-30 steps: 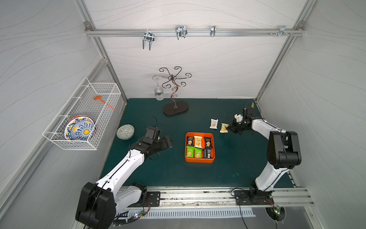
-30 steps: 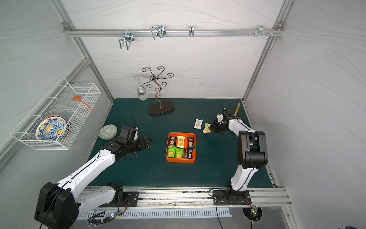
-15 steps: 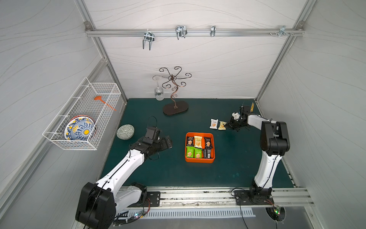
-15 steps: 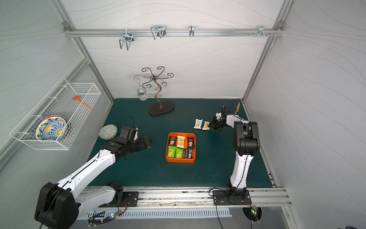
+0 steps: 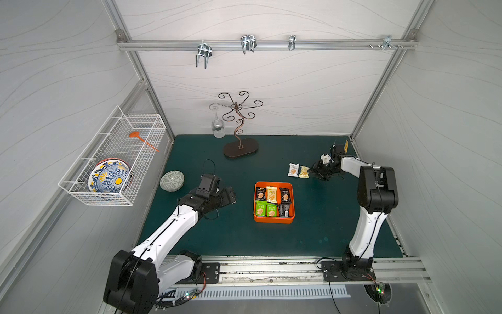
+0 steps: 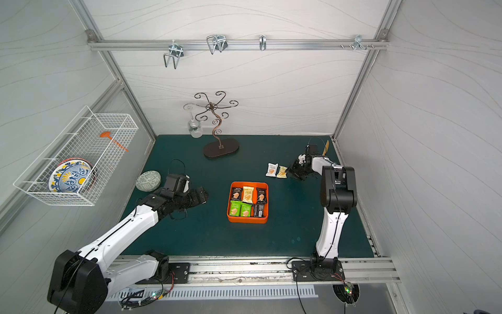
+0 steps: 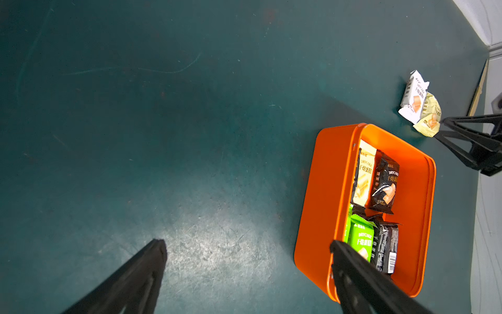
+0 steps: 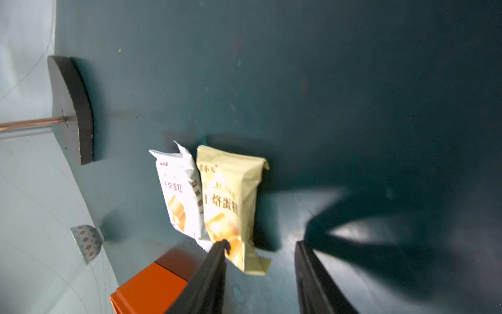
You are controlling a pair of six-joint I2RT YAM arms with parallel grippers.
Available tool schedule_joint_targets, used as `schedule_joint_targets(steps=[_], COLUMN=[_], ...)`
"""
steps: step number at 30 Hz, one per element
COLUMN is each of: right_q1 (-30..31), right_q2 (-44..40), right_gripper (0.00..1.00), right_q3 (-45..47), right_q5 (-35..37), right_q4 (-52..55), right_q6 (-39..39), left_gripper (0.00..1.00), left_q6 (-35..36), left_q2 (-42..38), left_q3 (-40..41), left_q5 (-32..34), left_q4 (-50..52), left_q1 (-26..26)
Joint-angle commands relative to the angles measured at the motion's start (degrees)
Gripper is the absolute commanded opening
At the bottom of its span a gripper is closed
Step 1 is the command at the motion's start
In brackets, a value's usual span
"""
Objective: Take the cookies out of the storage box
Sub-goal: Place the cookie at the center of the board, then pick up the cookie from the storage box.
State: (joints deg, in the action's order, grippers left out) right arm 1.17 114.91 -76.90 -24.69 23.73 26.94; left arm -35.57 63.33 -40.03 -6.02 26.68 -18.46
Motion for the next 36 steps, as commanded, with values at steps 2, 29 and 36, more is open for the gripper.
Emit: schedule_joint_targets(steps=[2, 29, 36], right_q1=[3.0, 40.2, 42.6], right_q2=[-9.6, -16.1, -8.8], right_gripper=[0.50, 0.68, 0.68], right_q3=[2.7, 0.5, -2.5], right_q5=[6.6, 32.9, 34.6], right_q4=[6.2, 24.4, 23.8], right_q6=[-1.3, 2.3, 2.7], left_gripper=[0.98, 0.98, 0.98], left_q6=[0.5, -0.8, -0.7], left_q2=[-0.4, -1.1, -3.1], left_q3=[-1.6, -0.5, 0.2], left_q5=[0.4, -2.5, -2.2], left_q4=[-1.3, -2.9, -2.2], left_q1=[-0.2, -0.2, -0.2])
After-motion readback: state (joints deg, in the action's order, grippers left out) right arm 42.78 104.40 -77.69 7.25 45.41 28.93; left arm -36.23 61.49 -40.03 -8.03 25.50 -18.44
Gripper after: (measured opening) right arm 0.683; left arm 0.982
